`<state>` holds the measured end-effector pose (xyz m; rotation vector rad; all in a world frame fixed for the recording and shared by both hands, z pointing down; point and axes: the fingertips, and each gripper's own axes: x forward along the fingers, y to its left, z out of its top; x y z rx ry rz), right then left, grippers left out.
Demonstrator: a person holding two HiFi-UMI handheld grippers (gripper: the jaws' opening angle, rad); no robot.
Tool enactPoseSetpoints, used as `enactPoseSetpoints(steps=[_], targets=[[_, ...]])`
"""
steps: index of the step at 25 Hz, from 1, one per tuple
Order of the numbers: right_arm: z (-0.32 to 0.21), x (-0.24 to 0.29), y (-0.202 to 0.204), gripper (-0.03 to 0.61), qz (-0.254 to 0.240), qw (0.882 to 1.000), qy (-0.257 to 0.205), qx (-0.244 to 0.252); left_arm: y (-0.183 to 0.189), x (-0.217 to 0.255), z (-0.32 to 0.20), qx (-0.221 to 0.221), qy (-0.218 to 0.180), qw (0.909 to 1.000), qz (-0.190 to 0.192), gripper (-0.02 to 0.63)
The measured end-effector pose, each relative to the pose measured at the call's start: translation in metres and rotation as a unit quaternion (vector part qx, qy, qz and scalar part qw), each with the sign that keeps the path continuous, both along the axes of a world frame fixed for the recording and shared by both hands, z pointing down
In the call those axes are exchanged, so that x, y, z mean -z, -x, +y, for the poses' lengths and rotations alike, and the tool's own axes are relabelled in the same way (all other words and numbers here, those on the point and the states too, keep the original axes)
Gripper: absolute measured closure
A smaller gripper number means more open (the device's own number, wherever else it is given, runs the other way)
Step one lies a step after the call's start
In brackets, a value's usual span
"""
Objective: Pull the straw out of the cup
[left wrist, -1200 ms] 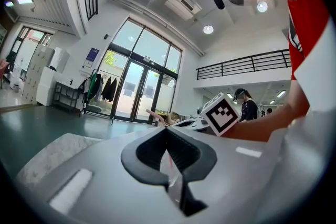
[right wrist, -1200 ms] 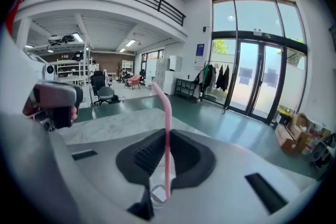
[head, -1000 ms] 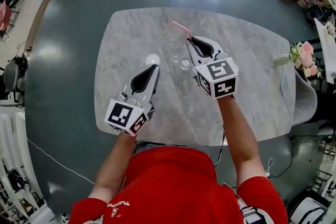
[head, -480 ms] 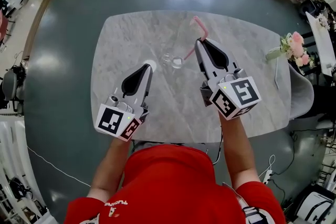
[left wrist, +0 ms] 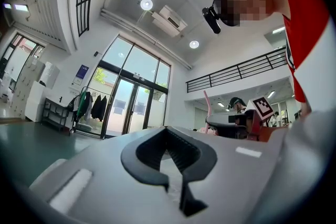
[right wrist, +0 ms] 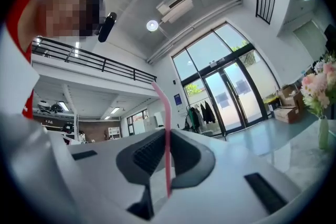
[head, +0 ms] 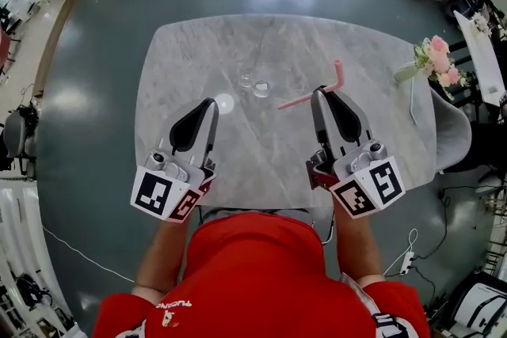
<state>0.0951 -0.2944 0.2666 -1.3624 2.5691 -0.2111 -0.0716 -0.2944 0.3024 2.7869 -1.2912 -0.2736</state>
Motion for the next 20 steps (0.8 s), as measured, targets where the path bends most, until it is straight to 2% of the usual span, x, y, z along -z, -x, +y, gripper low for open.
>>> enactPoseSetpoints(steps=[10,20], targets=[[0.038,-0.003,-0.022,0.555,-0.017,1.000,0.005,-0.016,0.006,0.013,0.022,0.006,-0.011,0.9999,0.009,0.609],[0.047,-0.009,-0.024,0.555,-0.012,1.000,0.008,-0.015,0.005,0.014,0.028,0.008,-0.014,0.9998,0.008,0.609]])
